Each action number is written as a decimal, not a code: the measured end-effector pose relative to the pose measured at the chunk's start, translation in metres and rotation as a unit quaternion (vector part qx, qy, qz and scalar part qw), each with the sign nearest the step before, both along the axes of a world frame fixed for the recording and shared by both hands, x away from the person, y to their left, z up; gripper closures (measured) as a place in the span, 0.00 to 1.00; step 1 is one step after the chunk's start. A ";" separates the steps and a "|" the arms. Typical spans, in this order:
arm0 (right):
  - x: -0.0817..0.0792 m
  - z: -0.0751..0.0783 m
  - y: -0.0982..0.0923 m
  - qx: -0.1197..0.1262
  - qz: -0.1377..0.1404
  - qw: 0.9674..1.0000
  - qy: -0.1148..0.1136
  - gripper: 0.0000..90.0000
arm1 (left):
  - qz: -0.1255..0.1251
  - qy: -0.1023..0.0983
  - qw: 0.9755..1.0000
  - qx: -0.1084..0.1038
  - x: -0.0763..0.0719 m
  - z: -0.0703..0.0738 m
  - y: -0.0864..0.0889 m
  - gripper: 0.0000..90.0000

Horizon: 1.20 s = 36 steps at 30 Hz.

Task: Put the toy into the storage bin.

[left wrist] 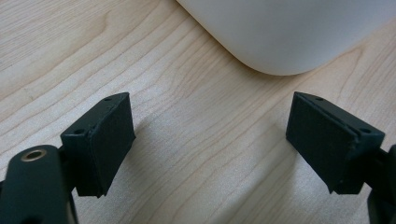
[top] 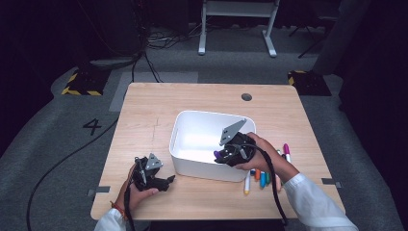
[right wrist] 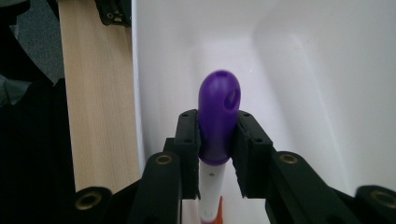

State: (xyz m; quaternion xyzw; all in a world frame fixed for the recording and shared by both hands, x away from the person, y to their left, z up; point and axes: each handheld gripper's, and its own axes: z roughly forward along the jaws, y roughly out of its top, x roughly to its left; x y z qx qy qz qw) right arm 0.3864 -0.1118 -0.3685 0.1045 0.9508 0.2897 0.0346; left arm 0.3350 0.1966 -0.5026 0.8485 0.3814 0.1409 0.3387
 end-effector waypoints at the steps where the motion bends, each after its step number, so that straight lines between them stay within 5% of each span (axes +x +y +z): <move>1: 0.001 0.000 0.000 0.003 0.005 1.000 -0.004 0.78 | 0.000 0.000 1.000 0.000 0.000 0.000 0.000 0.17; 5: 0.000 0.000 0.000 0.006 -0.006 1.000 -0.002 0.73 | 0.000 0.000 1.000 0.000 0.000 0.000 0.000 0.17; 11: 0.001 0.004 -0.006 0.031 -0.020 0.999 -0.029 0.65 | 0.000 0.000 1.000 0.000 0.000 0.000 0.000 0.17; 18: -0.001 0.020 -0.026 0.077 -0.057 0.993 -0.068 0.60 | 0.000 0.000 1.000 0.000 0.000 0.000 0.000 0.17; 22: -0.008 0.035 -0.046 0.119 -0.093 0.984 -0.090 0.57 | 0.000 0.000 1.000 -0.001 0.000 0.000 0.000 0.17; 28: -0.023 0.050 -0.087 0.143 -0.132 0.973 -0.128 0.57 | -0.002 0.000 1.000 0.000 0.000 0.000 0.000 0.17; 36: -0.036 0.034 -0.155 0.144 -0.202 0.959 -0.140 0.57 | -0.001 0.000 1.000 0.000 0.000 0.000 0.000 0.17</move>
